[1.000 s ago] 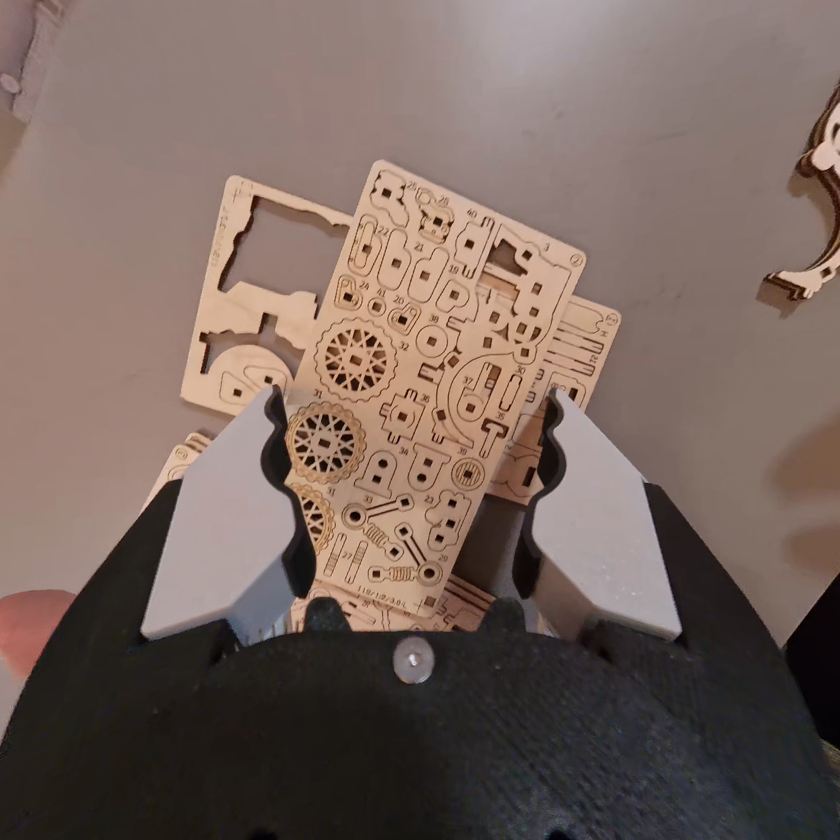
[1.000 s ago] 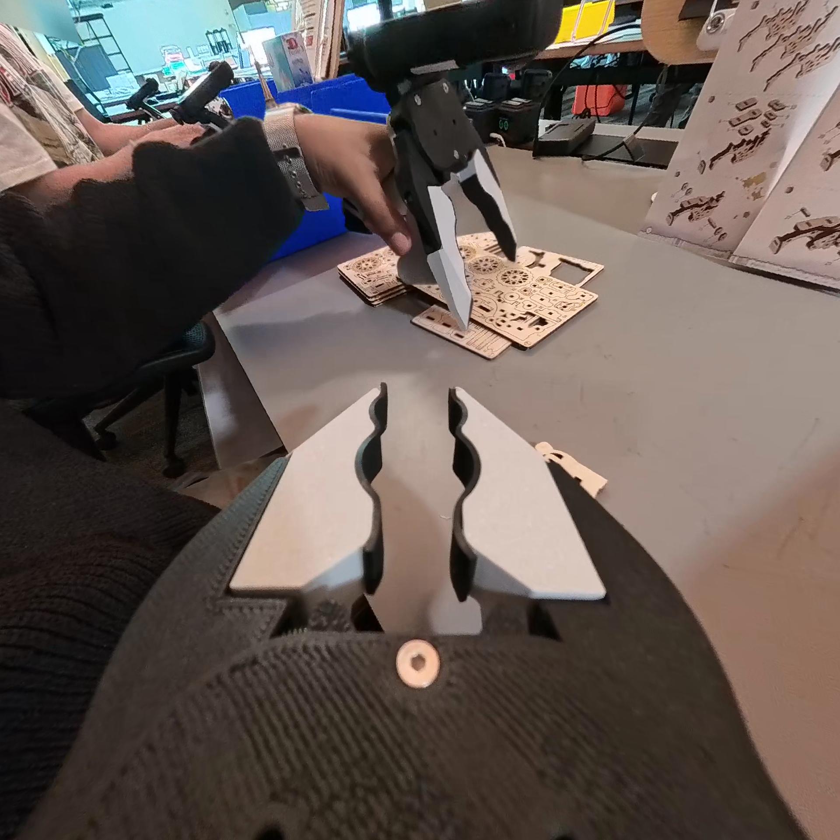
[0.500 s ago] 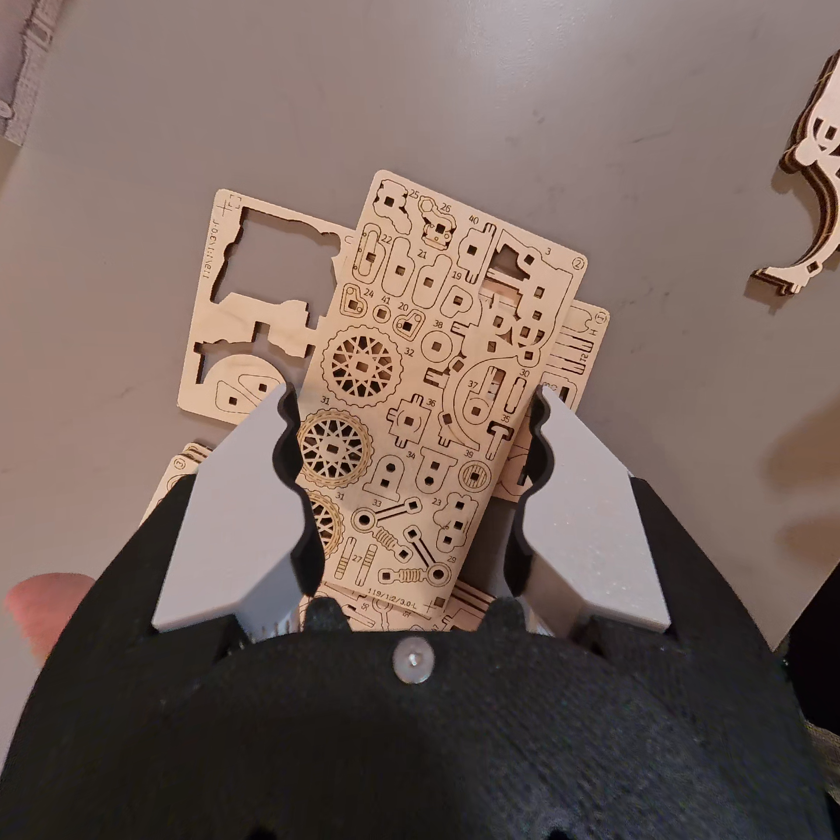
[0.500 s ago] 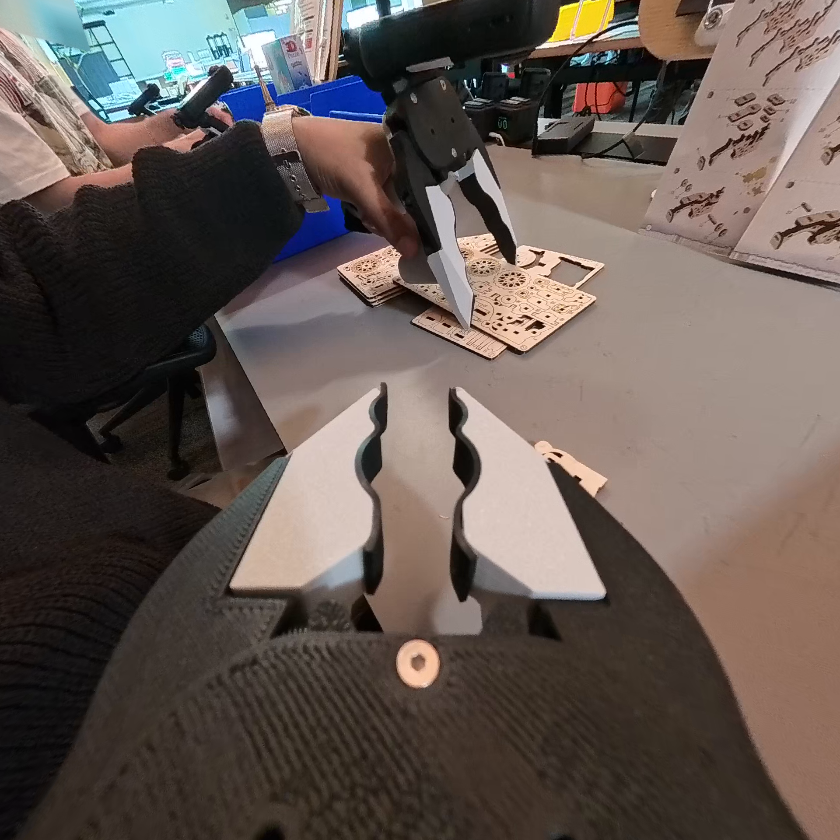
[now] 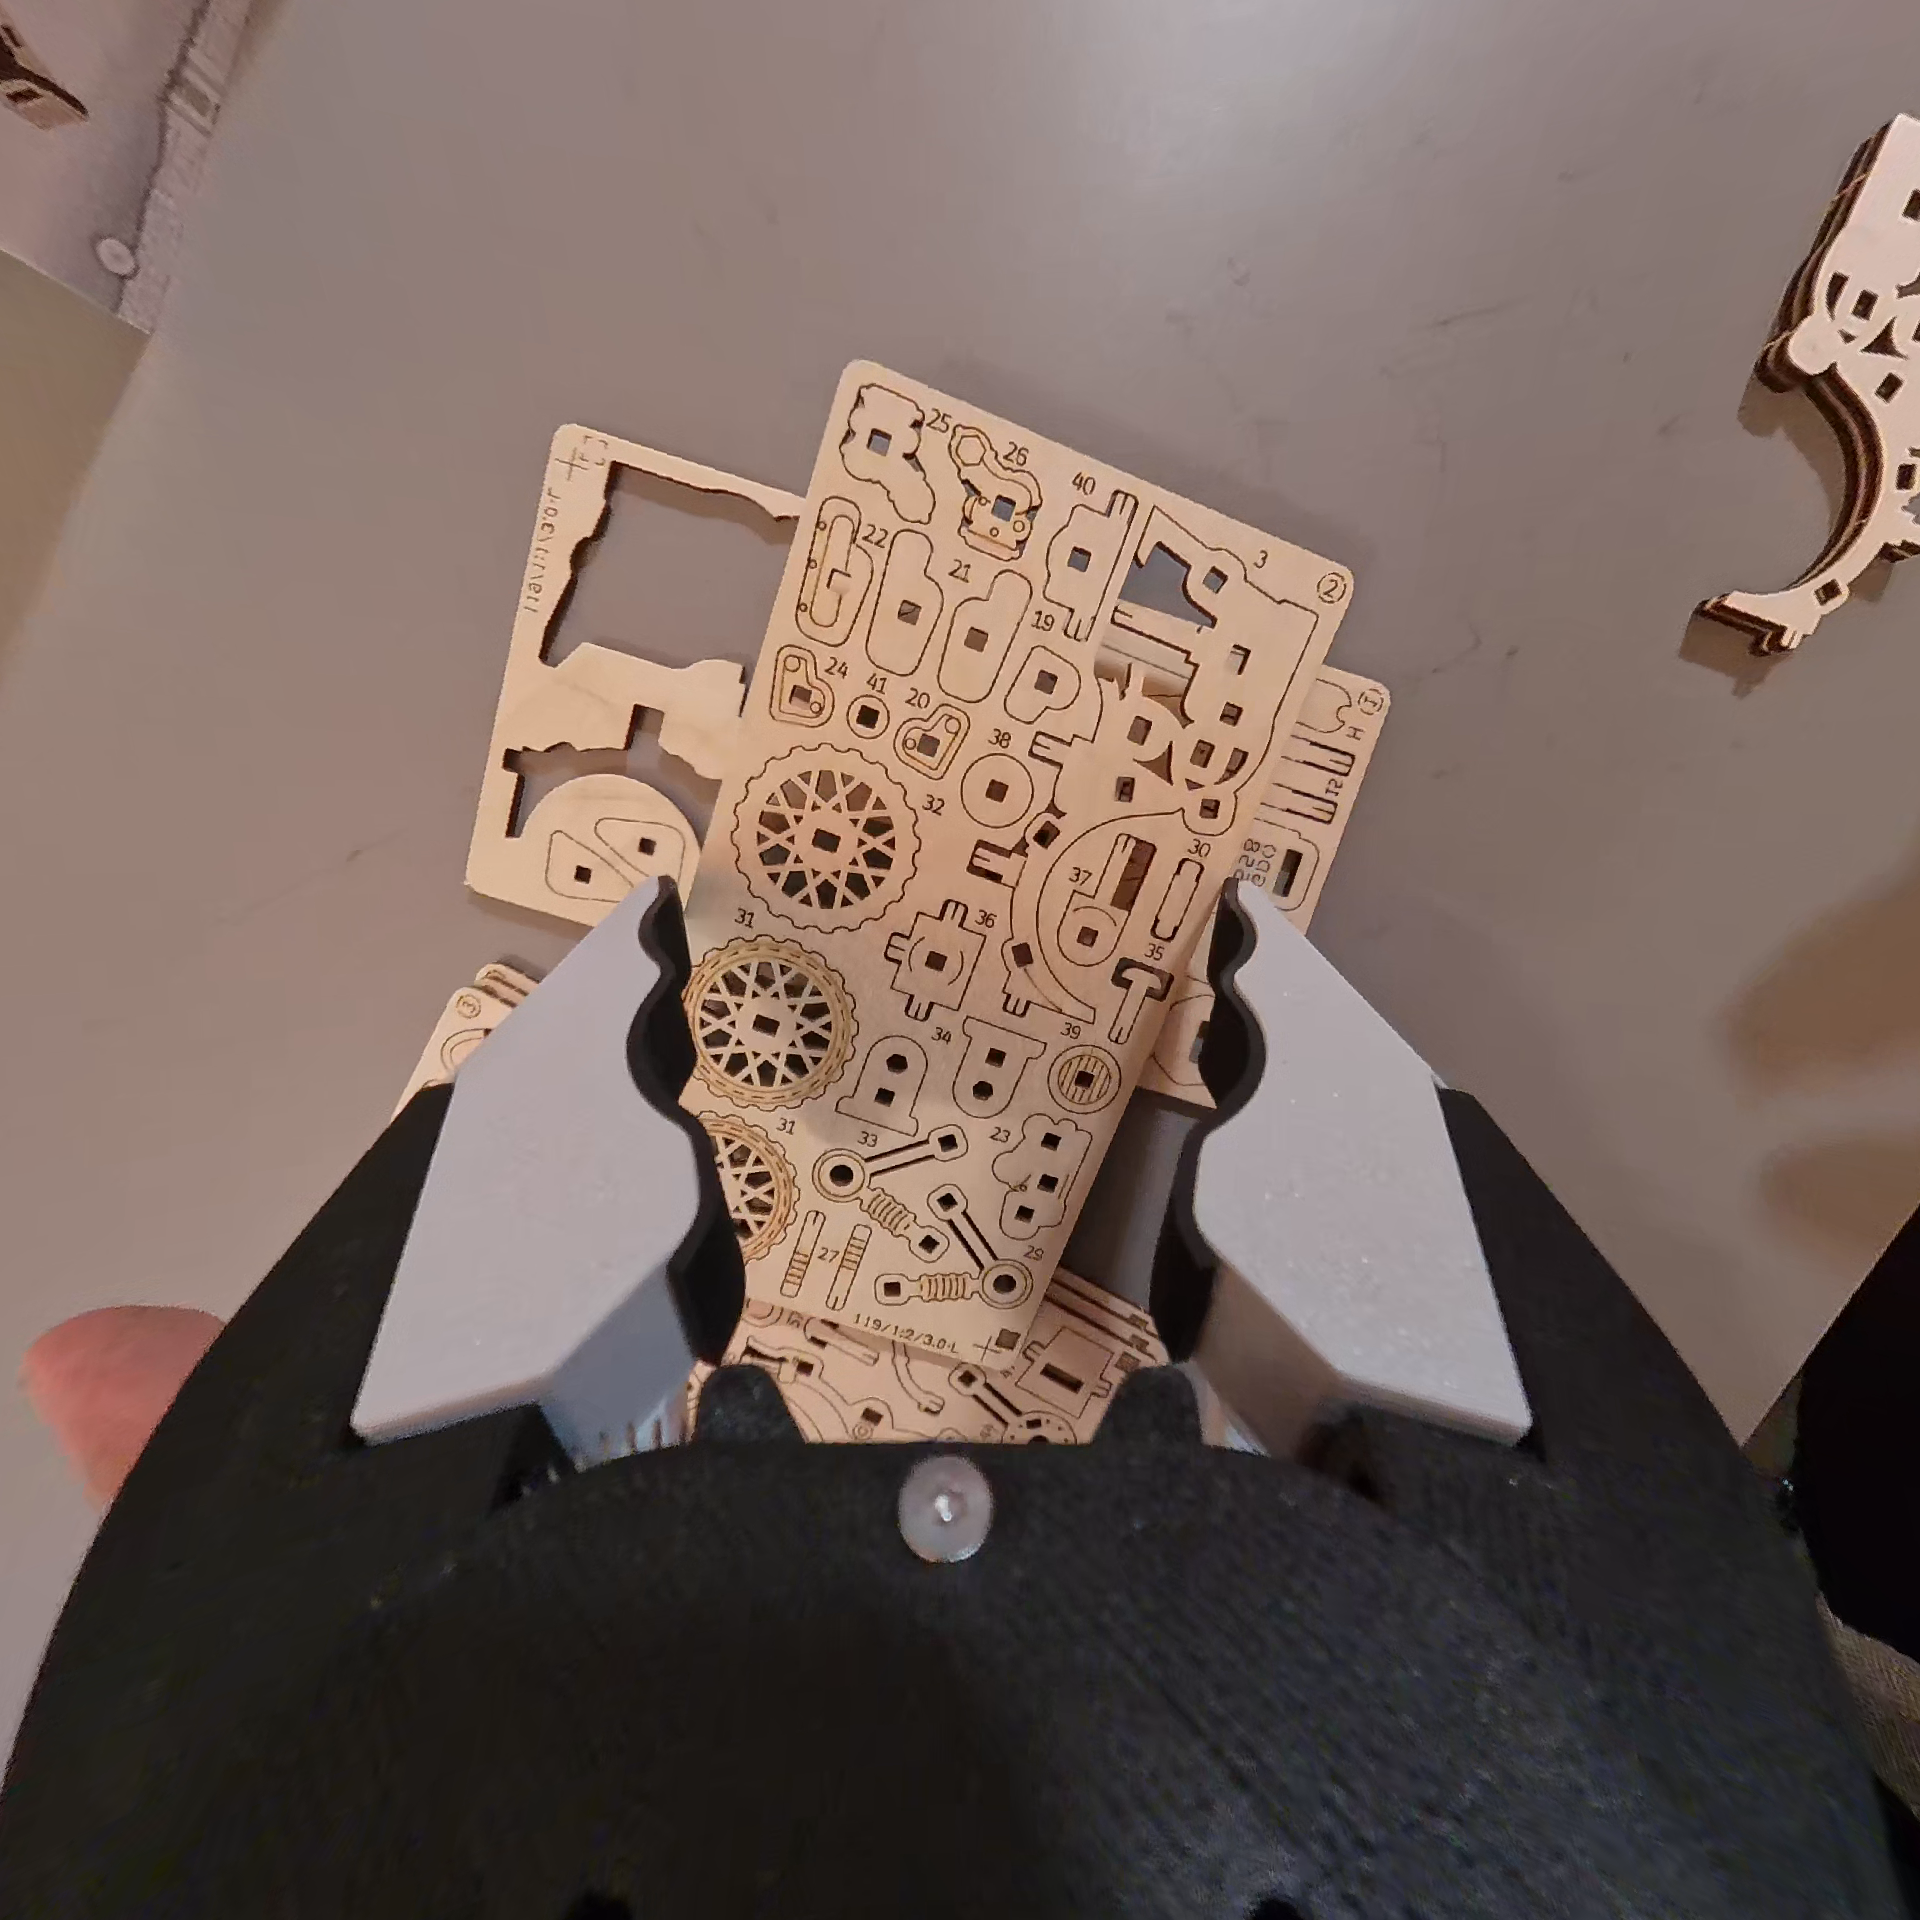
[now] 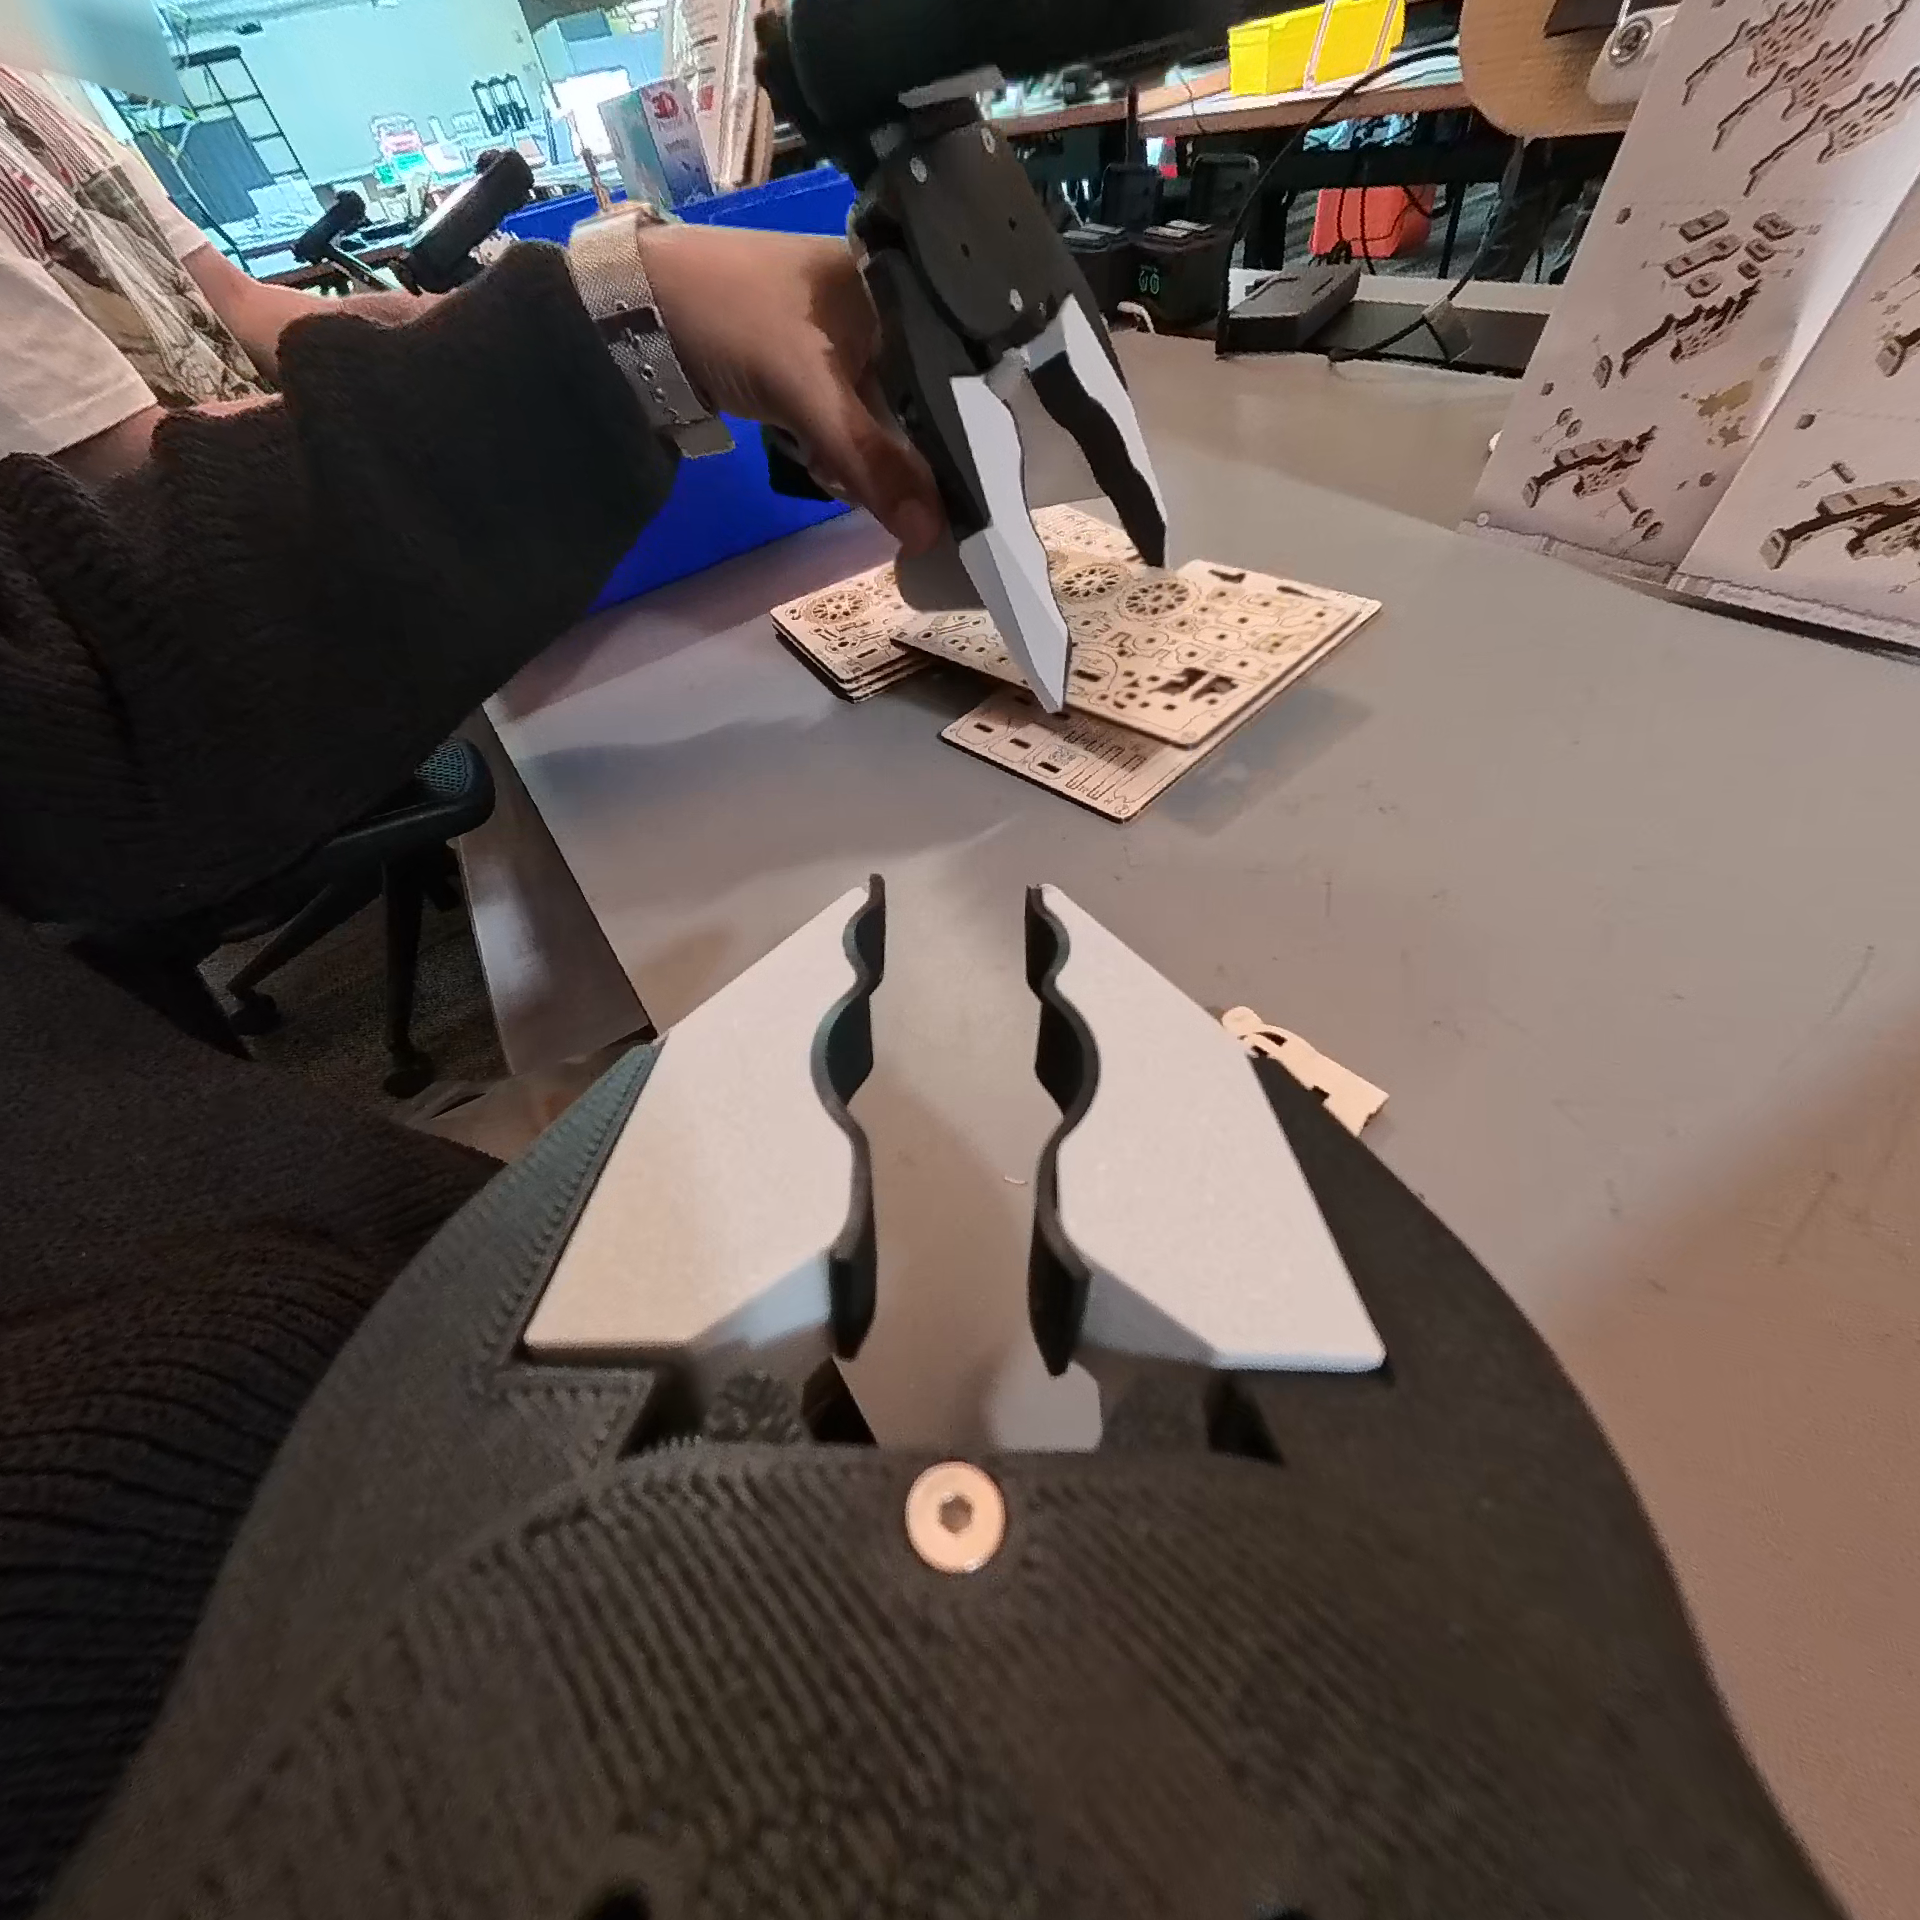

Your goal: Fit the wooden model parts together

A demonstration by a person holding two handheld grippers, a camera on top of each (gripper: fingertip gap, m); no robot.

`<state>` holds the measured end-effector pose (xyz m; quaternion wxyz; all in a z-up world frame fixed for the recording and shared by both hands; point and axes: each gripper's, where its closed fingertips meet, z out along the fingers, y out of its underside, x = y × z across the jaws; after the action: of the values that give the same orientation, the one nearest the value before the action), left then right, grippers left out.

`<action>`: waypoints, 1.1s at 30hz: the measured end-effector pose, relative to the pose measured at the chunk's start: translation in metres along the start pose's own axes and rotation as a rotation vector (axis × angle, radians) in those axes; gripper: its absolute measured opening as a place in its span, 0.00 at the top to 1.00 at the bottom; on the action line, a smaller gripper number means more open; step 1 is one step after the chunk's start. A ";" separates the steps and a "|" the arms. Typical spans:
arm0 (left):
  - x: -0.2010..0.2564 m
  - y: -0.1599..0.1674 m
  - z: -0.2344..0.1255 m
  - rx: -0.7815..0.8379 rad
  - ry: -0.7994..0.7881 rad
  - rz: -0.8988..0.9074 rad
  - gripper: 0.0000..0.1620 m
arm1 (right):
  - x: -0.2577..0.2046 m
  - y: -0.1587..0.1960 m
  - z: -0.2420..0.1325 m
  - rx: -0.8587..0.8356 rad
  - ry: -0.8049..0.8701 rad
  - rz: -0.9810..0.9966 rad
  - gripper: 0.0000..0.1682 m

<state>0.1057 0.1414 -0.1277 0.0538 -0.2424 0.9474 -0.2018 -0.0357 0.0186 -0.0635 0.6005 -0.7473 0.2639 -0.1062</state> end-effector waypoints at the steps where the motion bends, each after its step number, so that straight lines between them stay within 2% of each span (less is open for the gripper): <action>1: -0.001 0.000 -0.002 0.003 -0.004 -0.001 0.38 | 0.000 0.000 0.000 0.000 0.000 0.000 0.85; 19: -0.002 -0.008 -0.036 0.045 -0.048 -0.003 0.38 | -0.001 0.000 0.000 0.000 0.001 -0.005 0.85; 33: 0.000 -0.007 -0.047 0.031 -0.065 0.004 0.38 | -0.001 0.000 0.000 0.000 0.001 -0.006 0.85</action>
<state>0.0996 0.1527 -0.0823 0.0886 -0.2462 0.9424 -0.2084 -0.0362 0.0188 -0.0634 0.5999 -0.7482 0.2620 -0.1081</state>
